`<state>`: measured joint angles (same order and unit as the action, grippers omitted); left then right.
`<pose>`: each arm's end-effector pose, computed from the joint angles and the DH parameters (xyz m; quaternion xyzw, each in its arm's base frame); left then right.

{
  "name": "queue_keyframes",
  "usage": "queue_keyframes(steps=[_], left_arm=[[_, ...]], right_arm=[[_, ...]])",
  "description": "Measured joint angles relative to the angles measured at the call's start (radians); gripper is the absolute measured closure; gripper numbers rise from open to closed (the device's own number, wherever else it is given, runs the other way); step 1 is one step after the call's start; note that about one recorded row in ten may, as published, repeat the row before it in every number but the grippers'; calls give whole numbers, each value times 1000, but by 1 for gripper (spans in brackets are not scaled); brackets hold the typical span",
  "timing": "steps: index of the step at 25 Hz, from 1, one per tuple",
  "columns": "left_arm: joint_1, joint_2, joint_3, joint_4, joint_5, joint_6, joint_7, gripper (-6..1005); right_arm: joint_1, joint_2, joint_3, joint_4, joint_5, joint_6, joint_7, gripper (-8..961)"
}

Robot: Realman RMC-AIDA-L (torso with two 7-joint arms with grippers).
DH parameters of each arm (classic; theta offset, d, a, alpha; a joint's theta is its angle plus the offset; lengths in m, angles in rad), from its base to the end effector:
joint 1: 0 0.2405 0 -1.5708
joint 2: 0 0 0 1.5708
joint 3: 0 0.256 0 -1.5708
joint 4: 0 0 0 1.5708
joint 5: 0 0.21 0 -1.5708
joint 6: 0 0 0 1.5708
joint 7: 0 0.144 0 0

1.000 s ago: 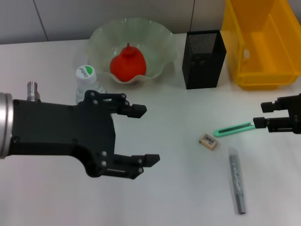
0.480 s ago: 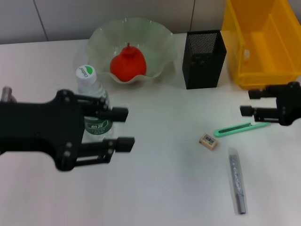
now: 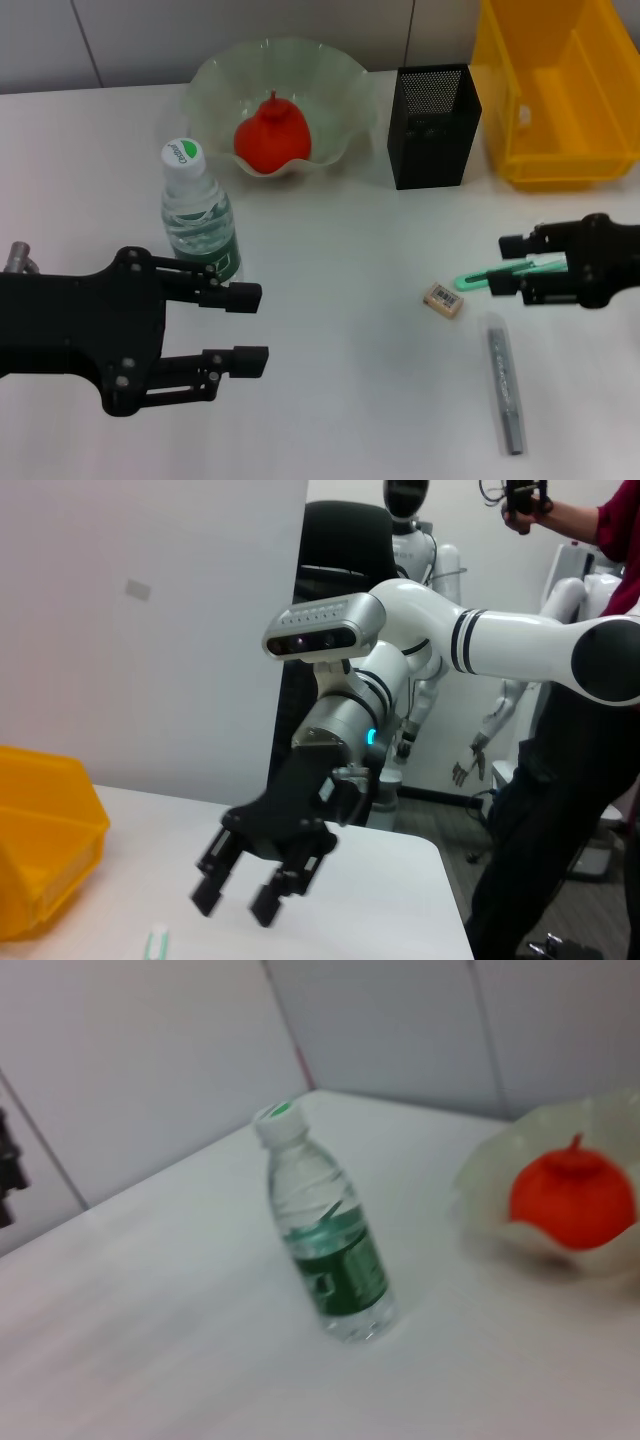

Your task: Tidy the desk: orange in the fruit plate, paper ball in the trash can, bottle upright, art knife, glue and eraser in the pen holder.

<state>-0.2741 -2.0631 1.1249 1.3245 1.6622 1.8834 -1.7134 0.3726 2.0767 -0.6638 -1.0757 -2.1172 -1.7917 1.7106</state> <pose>-0.1822 0.2601 0.0461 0.9662 0.0783 0.2446 0.0244 0.2782 0.2912 0.0638 -0.9359 0.2847 0.1695 0.1198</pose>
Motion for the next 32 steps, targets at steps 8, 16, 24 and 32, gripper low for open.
queue_keyframes(steps=[8,16,24,32], left_arm=[[-3,3,-8,-106,11,8,88,507],[-17,4,-43,-258,27,4,214,506],[-5,-3,-173,-299,22,-1,272,476],[-14,0,-223,-308,20,-4,270,258]], right_arm=[[11,-2,-19,-47,4,-129,17,192],[44,-26,-26,-100,-1,-300,20,156],[19,-20,-15,-157,-17,-296,51,157],[14,-25,-14,-287,-40,-284,192,158]])
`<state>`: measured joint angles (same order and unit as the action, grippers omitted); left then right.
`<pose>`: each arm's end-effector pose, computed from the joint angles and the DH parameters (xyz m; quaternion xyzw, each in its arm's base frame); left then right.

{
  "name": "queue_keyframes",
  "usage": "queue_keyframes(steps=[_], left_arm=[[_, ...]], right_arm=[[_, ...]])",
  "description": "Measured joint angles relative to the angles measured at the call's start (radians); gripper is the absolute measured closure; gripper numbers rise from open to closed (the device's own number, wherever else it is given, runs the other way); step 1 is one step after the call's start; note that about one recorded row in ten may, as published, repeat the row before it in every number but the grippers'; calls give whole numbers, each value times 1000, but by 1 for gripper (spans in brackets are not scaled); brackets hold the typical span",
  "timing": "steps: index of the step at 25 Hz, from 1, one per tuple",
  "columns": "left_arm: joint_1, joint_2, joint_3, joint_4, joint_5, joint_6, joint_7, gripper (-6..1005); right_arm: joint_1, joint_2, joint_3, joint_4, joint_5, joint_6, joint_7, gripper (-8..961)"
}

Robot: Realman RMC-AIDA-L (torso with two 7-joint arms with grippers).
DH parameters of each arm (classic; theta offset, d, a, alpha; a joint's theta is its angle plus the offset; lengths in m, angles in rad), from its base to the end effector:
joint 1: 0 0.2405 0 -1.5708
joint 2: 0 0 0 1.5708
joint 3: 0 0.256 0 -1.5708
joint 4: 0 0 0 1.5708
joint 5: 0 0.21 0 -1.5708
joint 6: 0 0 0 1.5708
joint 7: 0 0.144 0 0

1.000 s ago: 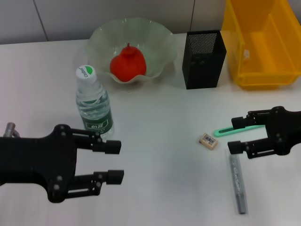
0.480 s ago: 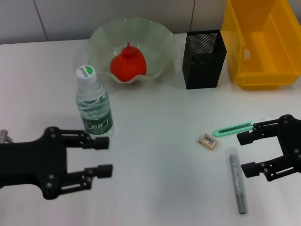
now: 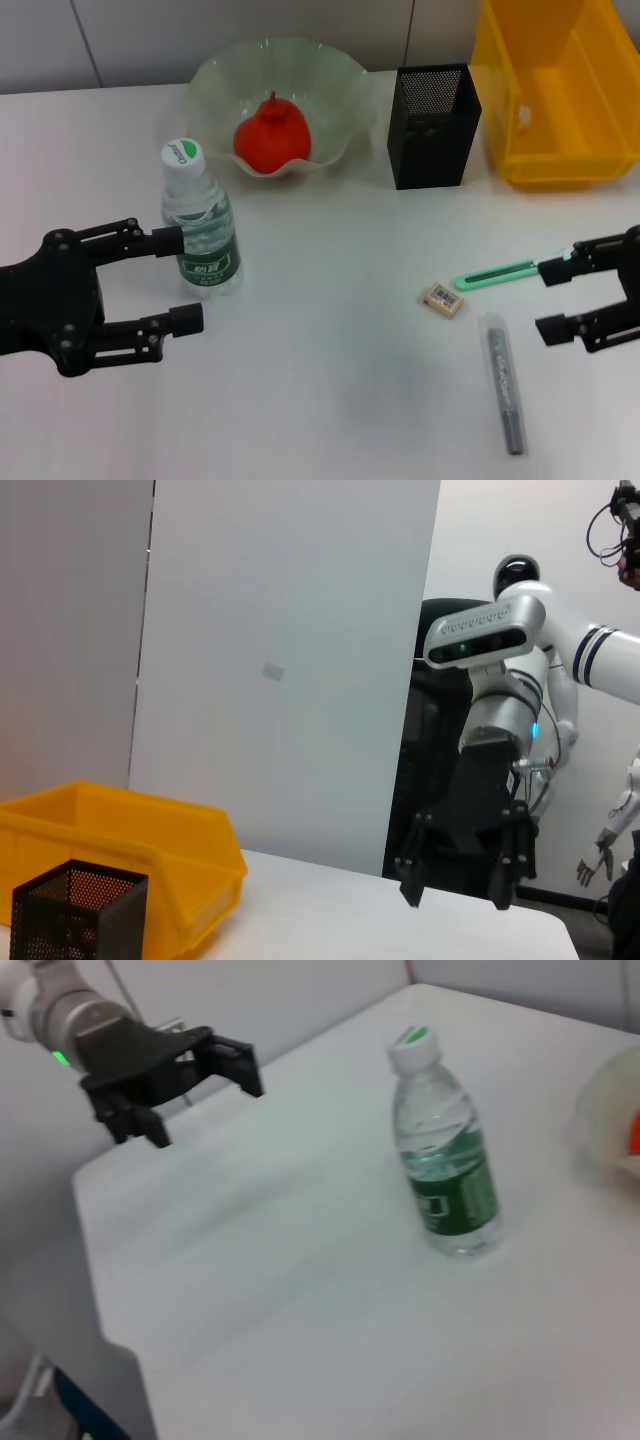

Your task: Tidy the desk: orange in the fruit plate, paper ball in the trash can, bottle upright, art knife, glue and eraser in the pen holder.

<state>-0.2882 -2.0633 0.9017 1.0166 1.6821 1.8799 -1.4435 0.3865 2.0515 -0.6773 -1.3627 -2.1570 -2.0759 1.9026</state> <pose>-0.2364 0.2673 0.0506 -0.9410 -0.1046 -0.3157 0.0622 0.2430 0.2704 0.1038 -0.9577 0.2642 0.0986 0.0567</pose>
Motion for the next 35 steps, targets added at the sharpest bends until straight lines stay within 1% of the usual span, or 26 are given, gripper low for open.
queue_keyframes(steps=[2,4,5,9,12,13,14,15,18,19,20,24,30,33,34,35], left_arm=[[-2,0,-1,-3,0,0,-2,207],[-6,1,-1,-14,-1,2,-4,210],[-6,1,-1,-14,-1,2,-4,212],[-15,2,7,-55,1,18,3,214],[-17,2,10,-62,3,19,5,214],[-17,2,10,-64,3,19,5,214],[-17,2,10,-65,4,20,5,214],[-17,2,10,-65,4,23,5,214],[-17,3,10,-65,4,38,6,214],[-17,3,10,-66,4,45,6,214],[-17,3,10,-66,4,45,6,214],[-18,2,10,-66,3,50,6,214],[-20,2,6,-66,3,53,6,214],[-26,3,2,-66,4,53,6,214],[-28,3,3,-66,4,53,6,214],[-28,3,3,-66,4,53,6,214]], right_arm=[[2,2,-6,-37,-4,-3,40,158],[22,2,-12,-81,-36,-9,104,158],[22,2,-12,-81,-36,-9,104,158],[60,5,-15,-122,-101,-5,180,159],[93,20,-25,-133,-180,35,250,159],[101,24,-40,-133,-203,50,267,159],[109,27,-84,-132,-235,85,309,159],[109,27,-84,-132,-235,85,309,160],[112,27,-180,-139,-269,137,398,160],[121,26,-241,-160,-300,148,445,160],[121,26,-241,-160,-300,148,445,160],[155,26,-334,-224,-393,144,453,160],[186,18,-335,-207,-425,178,403,161],[191,16,-333,-189,-449,206,329,161],[199,15,-332,-161,-472,220,274,162],[199,15,-332,-161,-472,220,274,162]])
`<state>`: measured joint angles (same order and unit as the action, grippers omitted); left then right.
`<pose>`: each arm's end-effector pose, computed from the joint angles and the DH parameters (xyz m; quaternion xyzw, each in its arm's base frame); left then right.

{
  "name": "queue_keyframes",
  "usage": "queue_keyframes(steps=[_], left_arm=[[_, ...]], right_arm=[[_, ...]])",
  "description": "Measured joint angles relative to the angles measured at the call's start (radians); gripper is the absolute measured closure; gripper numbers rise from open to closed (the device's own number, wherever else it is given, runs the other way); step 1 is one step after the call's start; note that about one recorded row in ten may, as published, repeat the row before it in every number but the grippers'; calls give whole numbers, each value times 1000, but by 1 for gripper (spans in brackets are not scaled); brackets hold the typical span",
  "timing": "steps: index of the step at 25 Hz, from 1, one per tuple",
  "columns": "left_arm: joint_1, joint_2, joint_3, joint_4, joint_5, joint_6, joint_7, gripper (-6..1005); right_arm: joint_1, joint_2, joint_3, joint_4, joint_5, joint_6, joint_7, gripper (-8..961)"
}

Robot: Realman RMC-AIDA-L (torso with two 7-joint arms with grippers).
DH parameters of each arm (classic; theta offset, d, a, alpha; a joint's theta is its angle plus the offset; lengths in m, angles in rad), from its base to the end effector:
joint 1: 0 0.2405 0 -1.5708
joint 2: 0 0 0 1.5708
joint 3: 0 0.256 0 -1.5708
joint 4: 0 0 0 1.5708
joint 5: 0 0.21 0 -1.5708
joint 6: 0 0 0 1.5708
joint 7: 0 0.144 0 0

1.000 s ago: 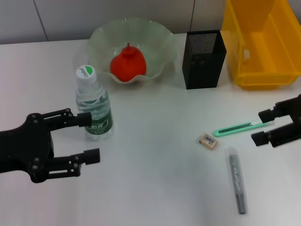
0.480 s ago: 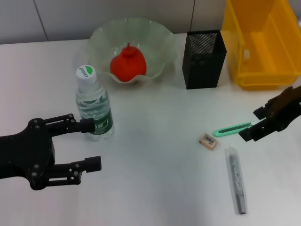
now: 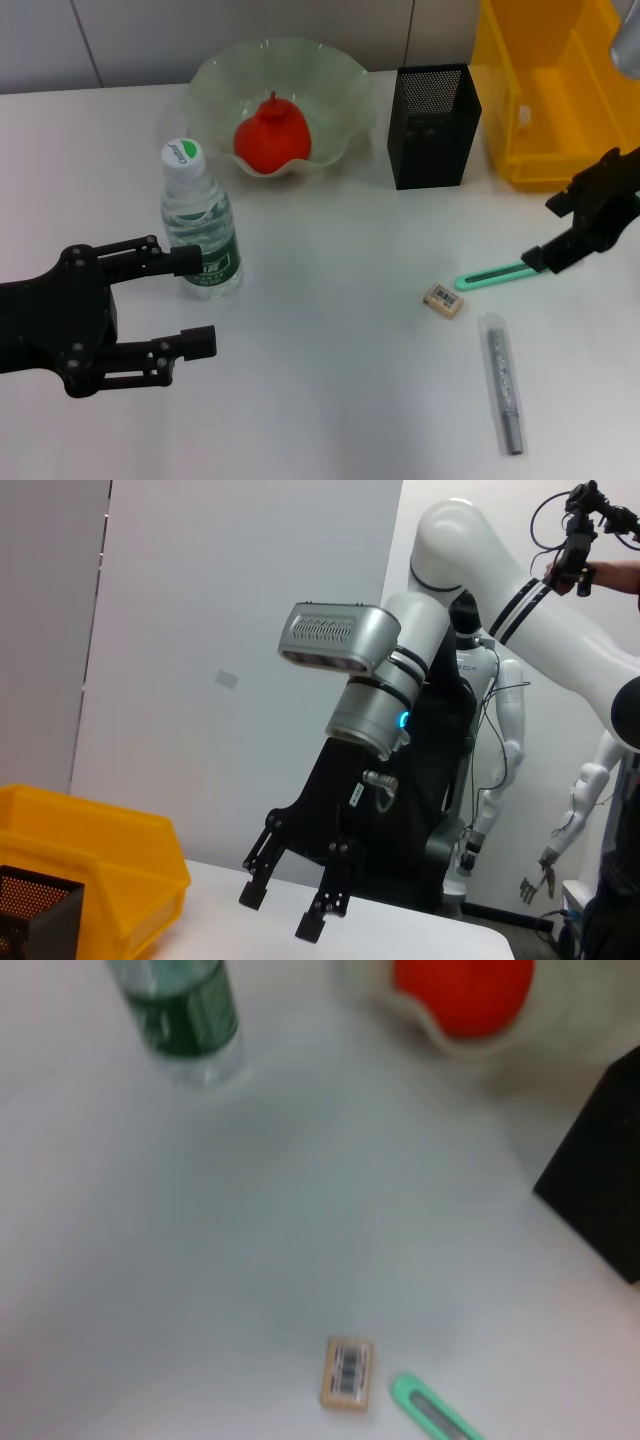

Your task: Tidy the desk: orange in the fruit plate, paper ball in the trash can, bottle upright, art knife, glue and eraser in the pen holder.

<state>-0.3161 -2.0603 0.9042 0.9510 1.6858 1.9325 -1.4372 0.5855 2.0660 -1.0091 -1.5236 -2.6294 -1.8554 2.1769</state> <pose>-0.2339 0.2632 0.0437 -0.9372 -0.1079 -0.3308 0.0225 0.1972 0.3403 0.0841 -0.9384 0.2550 -0.1616 0.1684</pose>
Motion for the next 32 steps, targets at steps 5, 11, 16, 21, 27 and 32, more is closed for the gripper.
queue_keyframes(steps=[5,11,16,21,27,32], left_arm=[[-5,-2,4,0,0,-2,0,214],[-8,-3,-1,0,-1,-2,0,214],[-7,-3,-2,-8,-4,-3,0,214],[-7,-2,-4,-15,-4,-5,0,214],[-9,0,-5,-15,-5,-8,1,214],[-9,0,-11,-16,-4,-13,11,214]], right_arm=[[24,-18,5,114,-33,41,-133,162],[76,-34,1,238,-130,128,-229,163],[116,-32,-5,321,-175,196,-252,163],[144,-22,-39,375,-192,240,-252,163],[155,4,-70,391,-242,266,-244,163],[156,8,-65,380,-250,272,-213,163]])
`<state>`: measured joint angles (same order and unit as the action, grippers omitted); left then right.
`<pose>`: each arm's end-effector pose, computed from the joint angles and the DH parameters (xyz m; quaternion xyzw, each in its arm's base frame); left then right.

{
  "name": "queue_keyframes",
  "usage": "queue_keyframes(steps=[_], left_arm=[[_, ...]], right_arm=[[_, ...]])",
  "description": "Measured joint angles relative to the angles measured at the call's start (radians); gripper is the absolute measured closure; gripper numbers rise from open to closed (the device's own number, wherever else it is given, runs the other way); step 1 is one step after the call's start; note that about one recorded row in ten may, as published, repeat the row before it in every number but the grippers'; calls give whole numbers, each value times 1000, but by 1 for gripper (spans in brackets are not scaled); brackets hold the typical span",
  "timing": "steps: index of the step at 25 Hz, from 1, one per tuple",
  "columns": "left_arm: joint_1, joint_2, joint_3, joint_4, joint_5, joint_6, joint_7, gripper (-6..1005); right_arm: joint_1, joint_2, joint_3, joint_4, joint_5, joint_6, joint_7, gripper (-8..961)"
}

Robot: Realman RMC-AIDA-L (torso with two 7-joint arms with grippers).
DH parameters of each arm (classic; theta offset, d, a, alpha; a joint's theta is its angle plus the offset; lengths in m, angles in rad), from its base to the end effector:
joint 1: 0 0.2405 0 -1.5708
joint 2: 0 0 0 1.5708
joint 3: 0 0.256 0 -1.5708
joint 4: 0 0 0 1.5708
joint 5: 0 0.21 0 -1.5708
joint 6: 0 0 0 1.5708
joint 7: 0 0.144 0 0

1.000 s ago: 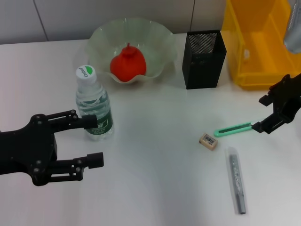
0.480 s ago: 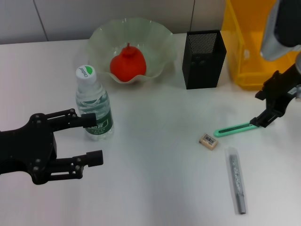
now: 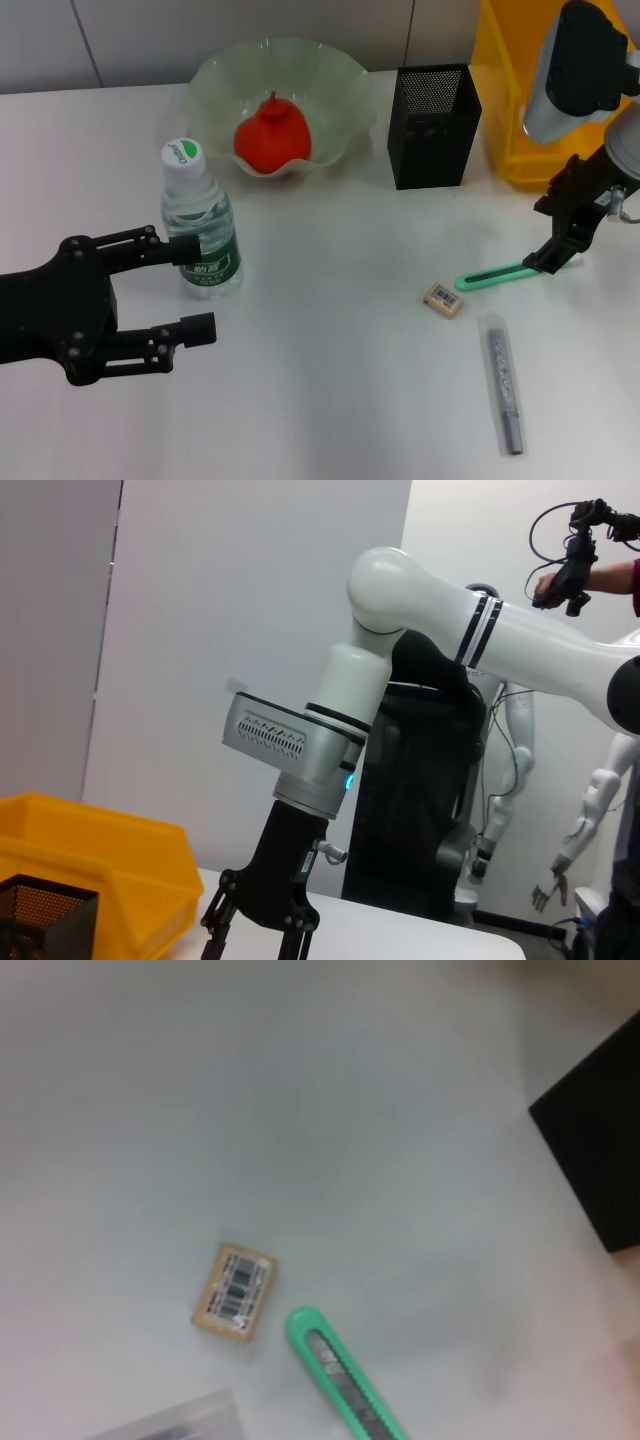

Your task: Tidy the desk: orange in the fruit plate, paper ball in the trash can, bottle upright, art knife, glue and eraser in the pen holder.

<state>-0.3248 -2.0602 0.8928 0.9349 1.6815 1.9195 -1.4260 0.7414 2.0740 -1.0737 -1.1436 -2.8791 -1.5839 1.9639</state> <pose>-0.2342 0.2669 0.0438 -0.9352 -0.1078 -0.3359 0.0321 0.2233 0.3857 0.0407 -0.9335 0.1587 -0.2811 0.1563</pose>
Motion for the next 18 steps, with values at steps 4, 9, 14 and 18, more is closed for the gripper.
queue_keyframes(steps=[4,9,14,18], left_arm=[[-1,0,-10,-1,0,-1,0,214],[-3,0,-20,-1,-1,-2,1,214],[-5,0,-22,-10,-2,-3,1,214],[-5,0,-29,-10,-2,-4,1,214]], right_arm=[[-11,0,5,-27,0,-6,24,163],[-26,0,7,-58,3,-35,55,163],[-36,3,0,-63,6,-59,102,163],[-50,6,-5,-65,31,-65,128,163]])
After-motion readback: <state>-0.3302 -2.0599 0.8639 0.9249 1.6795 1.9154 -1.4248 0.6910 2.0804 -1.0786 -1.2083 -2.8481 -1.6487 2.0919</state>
